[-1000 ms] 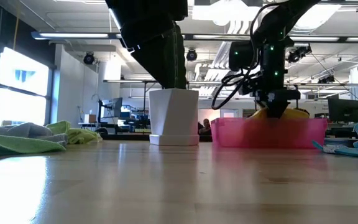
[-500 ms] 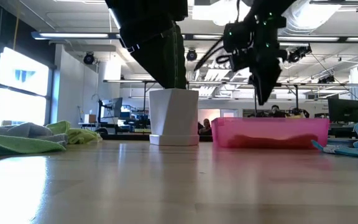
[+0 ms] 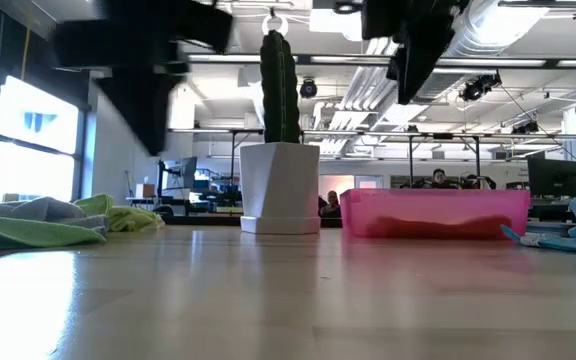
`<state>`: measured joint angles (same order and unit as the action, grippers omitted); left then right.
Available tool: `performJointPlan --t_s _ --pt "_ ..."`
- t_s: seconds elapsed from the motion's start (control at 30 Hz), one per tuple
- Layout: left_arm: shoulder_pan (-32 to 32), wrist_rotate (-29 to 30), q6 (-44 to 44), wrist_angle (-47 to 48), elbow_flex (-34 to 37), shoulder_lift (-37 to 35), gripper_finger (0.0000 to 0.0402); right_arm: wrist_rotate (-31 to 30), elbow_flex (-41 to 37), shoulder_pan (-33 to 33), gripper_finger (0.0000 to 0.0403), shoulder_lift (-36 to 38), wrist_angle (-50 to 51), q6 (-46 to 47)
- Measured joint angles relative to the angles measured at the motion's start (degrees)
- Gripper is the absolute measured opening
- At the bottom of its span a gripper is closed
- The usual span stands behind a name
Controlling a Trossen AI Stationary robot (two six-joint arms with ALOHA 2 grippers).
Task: Fold microfiber towels
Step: Fold the bottom green microfiber towel
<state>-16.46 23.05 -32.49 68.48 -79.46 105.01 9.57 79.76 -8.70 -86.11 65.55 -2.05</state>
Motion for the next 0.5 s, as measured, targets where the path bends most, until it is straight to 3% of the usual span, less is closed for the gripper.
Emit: performJointPlan --t_s 0.17,0.3,0.5 --pt "-7.0 -8.0 -6.5 8.8 0.0 0.0 0.0101 -0.5 0.0 10.2 0.0149 0.0 -5.5 3.5" --pt "-13.2 -14.1 -10.3 7.0 0.0 0.0 0.0101 -4.7 0.0 18.3 0.0149 0.0 -10.2 4.7" --pt "-20.6 -13.1 -15.5 -0.6 0.0 0.0 0.0101 -14.2 0.0 28.5 0.0149 0.0 -17.2 6.3"
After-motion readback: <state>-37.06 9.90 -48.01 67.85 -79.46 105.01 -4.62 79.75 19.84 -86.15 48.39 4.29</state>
